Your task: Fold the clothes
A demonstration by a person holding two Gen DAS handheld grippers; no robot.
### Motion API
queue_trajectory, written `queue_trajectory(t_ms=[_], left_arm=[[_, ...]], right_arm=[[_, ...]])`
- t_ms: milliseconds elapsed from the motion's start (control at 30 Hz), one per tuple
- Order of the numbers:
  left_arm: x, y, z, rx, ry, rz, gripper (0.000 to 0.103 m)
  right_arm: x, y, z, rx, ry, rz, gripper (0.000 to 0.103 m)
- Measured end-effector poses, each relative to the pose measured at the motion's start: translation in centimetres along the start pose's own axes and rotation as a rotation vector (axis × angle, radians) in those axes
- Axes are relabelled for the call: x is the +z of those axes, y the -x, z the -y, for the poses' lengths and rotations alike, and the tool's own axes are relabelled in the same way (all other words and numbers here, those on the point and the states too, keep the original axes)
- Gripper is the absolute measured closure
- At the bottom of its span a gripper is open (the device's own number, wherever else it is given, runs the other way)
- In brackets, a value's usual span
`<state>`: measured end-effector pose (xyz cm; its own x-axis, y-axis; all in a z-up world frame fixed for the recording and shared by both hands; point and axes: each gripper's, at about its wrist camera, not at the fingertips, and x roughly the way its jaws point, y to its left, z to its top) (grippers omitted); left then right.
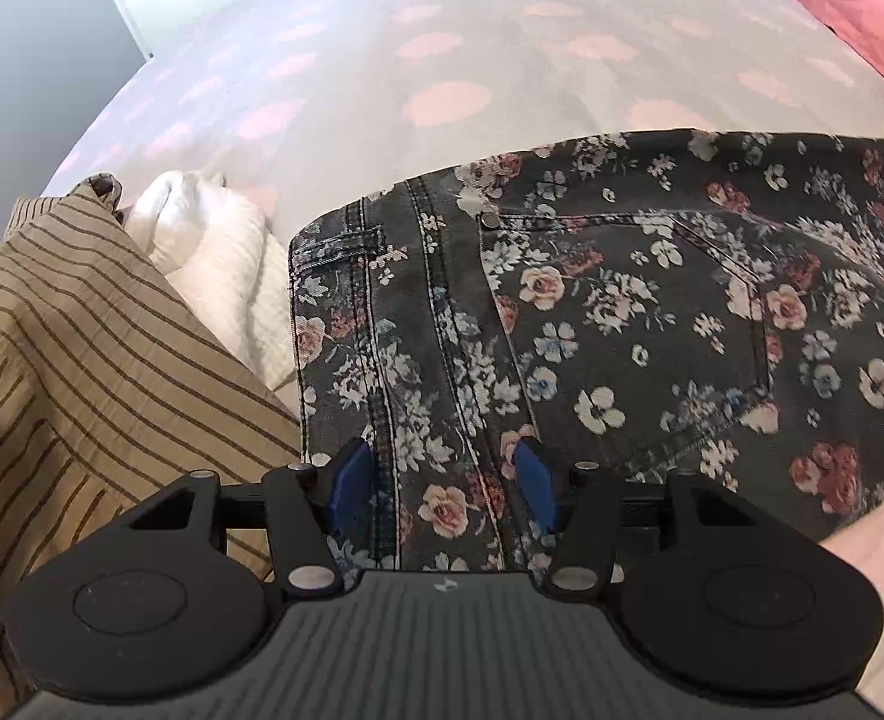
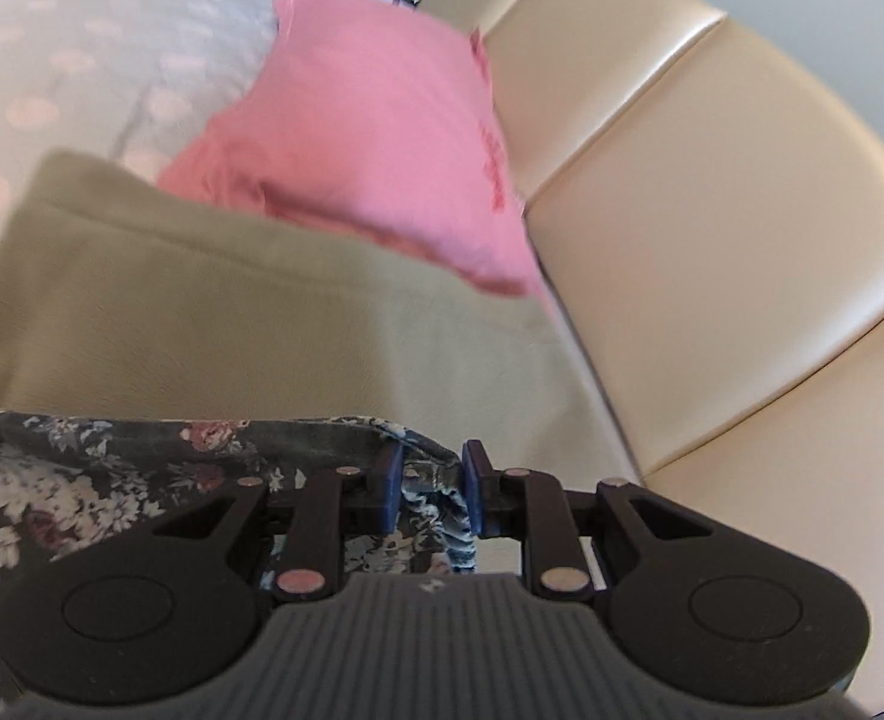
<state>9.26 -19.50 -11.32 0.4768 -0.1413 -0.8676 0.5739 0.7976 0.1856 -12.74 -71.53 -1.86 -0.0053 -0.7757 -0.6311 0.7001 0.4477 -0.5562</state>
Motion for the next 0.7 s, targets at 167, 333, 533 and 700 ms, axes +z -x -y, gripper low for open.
queue_trajectory(t_ms=[167, 333, 533, 700], left_arm=[[0.6, -0.4, 0.3, 0.015, -0.001, -0.011, 0.049], [0.8, -0.2, 0.5, 0.025, 0.009, -0.015, 0.049], [1.0, 0.3, 0.7, 0.038, 0.022, -0.026, 0.049], [0.9, 1.5, 1.1, 0.038, 0.008, -0.028, 0.049]], right_arm=[[-0.3, -2.4, -0.1, -0.013, -0.046, -0.003, 0.053], [-1.1, -1.5, 3.7, 0.087, -0.232, 0.007, 0.036], [-3.0, -0.2, 7.9, 0.201, -0.423, -0.016, 0.029], [-5.6, -0.1, 9.9, 0.253, -0.555, -0.07, 0.021]])
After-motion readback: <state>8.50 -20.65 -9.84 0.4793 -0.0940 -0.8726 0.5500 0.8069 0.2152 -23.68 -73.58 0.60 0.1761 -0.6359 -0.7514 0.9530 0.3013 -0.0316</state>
